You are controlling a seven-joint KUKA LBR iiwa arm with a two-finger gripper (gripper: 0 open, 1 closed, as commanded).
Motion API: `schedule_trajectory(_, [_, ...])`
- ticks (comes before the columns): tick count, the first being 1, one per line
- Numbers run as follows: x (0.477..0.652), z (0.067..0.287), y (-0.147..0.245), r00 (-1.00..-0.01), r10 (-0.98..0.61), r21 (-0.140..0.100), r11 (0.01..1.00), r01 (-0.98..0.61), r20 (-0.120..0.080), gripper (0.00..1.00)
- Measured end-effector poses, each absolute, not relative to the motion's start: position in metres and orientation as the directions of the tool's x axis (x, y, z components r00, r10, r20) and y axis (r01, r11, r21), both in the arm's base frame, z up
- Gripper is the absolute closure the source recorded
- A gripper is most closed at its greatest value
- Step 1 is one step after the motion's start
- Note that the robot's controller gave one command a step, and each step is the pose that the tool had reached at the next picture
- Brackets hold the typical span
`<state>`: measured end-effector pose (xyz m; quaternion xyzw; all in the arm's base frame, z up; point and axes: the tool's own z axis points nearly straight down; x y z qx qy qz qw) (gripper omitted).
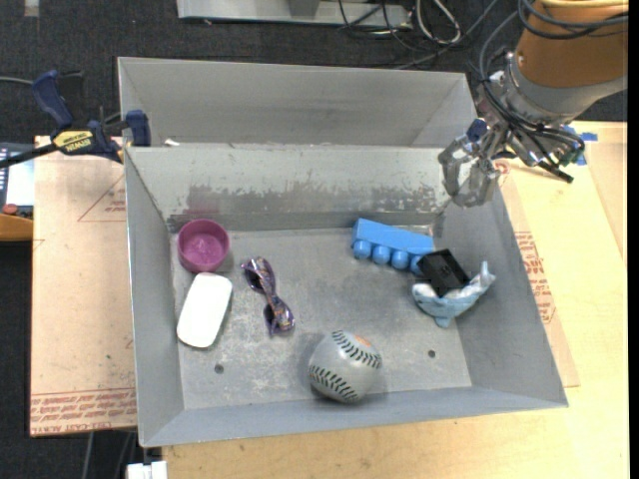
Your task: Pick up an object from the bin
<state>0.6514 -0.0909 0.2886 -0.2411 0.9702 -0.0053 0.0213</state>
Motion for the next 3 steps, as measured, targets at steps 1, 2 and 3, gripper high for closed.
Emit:
schedule_trajectory(1, [0.623, 0.191, -0.037, -0.874, -0.486, -0.014, 0.874, -0.486, -0.031, 1.00])
schedule_trajectory(2, [0.619, 0.181, -0.031, -0.871, -0.491, -0.009, 0.871, -0.491, -0.024, 1.00])
schedule_trajectory(3, [0.601, 0.202, -0.029, -0.744, -0.668, -0.016, 0.744, -0.668, -0.026, 1.00])
